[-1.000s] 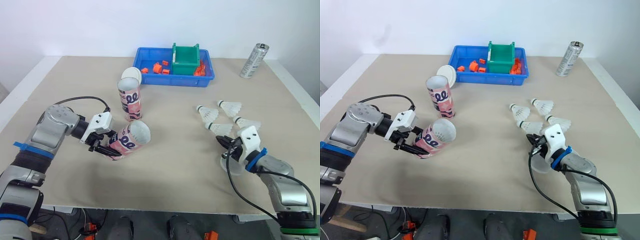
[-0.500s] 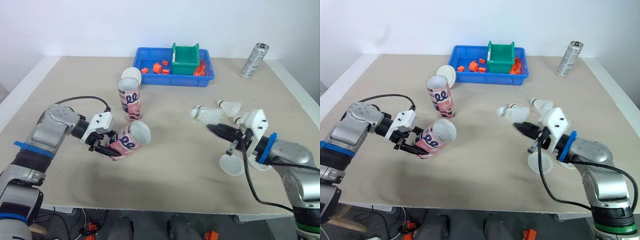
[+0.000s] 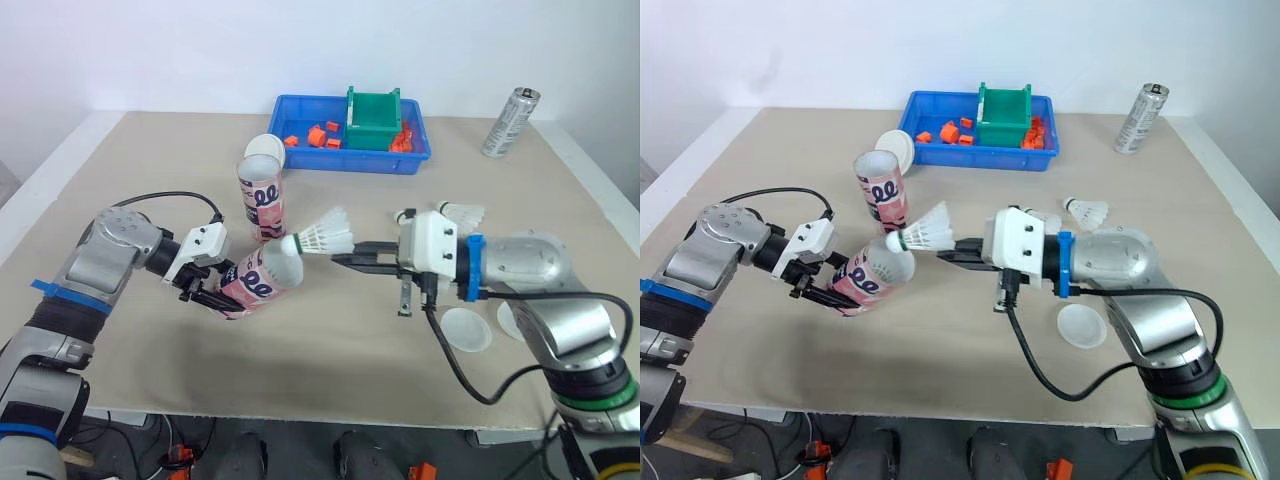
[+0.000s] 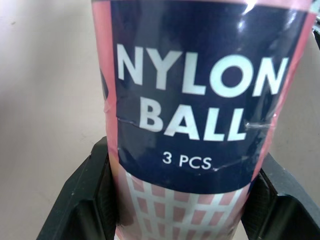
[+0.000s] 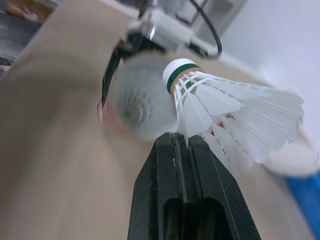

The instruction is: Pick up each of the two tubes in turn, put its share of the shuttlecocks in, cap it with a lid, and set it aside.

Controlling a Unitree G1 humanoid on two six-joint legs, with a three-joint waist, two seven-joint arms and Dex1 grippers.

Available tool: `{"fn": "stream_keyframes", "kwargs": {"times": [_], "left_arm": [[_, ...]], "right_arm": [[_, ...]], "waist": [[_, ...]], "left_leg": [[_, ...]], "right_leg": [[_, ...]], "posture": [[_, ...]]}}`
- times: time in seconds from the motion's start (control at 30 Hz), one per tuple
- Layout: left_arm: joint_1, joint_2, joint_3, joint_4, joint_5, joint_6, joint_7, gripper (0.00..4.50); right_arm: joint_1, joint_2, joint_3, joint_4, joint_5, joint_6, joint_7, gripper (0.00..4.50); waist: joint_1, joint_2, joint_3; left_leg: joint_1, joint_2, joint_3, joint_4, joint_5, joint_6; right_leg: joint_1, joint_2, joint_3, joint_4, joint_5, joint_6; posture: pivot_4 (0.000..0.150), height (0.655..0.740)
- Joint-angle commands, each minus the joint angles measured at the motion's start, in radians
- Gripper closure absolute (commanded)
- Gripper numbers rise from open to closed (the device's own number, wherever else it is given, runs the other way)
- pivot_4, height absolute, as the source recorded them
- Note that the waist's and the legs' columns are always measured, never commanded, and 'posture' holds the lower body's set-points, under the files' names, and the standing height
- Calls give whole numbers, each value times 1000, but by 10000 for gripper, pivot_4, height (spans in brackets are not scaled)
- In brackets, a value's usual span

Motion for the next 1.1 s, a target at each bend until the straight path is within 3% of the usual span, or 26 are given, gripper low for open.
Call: {"fn": "stream_keyframes", "kwargs": {"times": [0.03, 0.57, 0.7, 0.9, 1.1], "left_arm": [[20, -6, -18, -2, 16, 16, -6, 17163], [33, 3, -5, -8, 20, 10, -6, 17163], [34, 2, -3, -8, 22, 8, -6, 17163], [37, -4, 4, -12, 25, 6, -6, 17163], [23, -6, 6, -22, 17, 2, -6, 17163]], "right_arm": [[-33, -4, 24, -6, -14, -45, 55, 43963], [-154, 66, 128, 125, -125, -138, 148, 43963], [-167, 54, 139, 96, -79, -94, 219, 30355], [-195, 72, 106, 95, -23, -46, 230, 1400], [-226, 108, -7, 201, 102, 115, 156, 254]], "waist": [[-1, 0, 0], [-3, 0, 0], [-3, 0, 0], [-4, 0, 0], [-4, 0, 0]], "left_leg": [[0, 0, 0, 0, 0, 0], [0, 0, -2, 0, 0, 0], [0, 0, -3, 0, 0, 0], [0, 0, -4, 0, 0, 0], [0, 0, -5, 0, 0, 0]], "right_leg": [[0, 0, 0, 0, 0, 0], [0, 1, -2, 1, 0, -2], [0, 1, -3, 1, 0, -2], [0, 1, -3, 1, 1, -2], [0, 1, -5, 1, 1, -3]], "posture": [[1500, 7384], [1500, 7384], [1500, 7384], [1500, 7384], [1500, 7384]]}}
